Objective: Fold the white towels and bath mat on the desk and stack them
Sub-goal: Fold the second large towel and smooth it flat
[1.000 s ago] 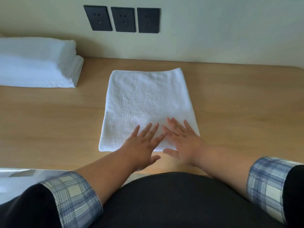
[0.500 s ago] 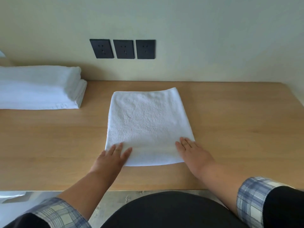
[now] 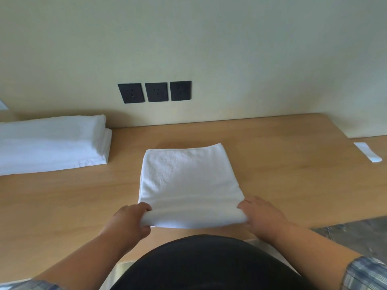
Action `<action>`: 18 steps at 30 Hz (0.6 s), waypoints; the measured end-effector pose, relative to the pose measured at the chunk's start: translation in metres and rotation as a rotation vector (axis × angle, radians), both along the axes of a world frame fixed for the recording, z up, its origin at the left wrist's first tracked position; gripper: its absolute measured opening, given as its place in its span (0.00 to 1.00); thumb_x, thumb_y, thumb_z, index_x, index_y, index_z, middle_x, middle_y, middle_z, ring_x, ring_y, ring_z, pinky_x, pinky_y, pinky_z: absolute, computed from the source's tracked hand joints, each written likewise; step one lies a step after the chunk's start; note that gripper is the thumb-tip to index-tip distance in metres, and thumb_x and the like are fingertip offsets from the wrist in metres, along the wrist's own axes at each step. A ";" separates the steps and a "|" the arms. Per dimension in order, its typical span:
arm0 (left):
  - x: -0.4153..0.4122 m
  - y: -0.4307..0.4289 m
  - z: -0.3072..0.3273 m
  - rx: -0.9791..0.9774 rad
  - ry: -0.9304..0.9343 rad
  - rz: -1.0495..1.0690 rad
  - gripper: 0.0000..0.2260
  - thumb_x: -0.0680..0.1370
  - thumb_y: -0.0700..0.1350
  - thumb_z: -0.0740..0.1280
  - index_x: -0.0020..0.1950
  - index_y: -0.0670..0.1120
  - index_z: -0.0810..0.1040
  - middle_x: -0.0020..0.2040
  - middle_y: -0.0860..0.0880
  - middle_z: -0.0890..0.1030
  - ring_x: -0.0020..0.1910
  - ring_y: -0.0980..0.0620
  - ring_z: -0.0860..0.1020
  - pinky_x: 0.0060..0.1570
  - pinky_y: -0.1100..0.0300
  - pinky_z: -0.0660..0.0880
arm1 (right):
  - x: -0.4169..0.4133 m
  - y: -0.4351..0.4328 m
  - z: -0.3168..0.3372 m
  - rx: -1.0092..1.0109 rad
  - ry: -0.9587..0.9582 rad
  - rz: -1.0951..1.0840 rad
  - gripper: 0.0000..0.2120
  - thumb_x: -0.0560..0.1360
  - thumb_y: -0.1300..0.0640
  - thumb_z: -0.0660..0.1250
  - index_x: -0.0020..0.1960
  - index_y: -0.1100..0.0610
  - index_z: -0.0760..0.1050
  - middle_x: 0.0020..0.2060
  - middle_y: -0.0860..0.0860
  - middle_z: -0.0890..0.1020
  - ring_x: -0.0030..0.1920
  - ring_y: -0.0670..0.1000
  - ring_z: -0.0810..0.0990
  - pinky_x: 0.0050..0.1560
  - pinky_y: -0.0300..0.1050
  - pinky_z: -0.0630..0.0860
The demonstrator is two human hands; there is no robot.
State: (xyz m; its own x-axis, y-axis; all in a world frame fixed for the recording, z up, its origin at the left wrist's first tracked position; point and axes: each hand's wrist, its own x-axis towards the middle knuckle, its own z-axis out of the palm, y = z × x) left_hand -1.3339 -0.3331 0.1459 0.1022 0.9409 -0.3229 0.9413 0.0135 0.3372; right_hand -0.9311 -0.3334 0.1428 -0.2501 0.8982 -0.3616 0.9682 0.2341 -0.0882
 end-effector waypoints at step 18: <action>-0.025 0.038 0.000 0.046 -0.626 0.544 0.25 0.64 0.68 0.68 0.58 0.63 0.71 0.49 0.55 0.81 0.48 0.53 0.79 0.44 0.50 0.75 | -0.007 0.031 0.037 -0.074 0.956 -0.750 0.09 0.78 0.52 0.67 0.52 0.37 0.78 0.48 0.34 0.83 0.49 0.37 0.81 0.45 0.40 0.74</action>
State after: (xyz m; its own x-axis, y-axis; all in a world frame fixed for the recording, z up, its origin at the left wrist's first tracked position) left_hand -1.3594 -0.2950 0.1463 -0.2233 0.9217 -0.3173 0.4457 0.3860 0.8077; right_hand -0.9383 -0.3029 0.1795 0.1291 0.9192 -0.3720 0.3978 -0.3916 -0.8297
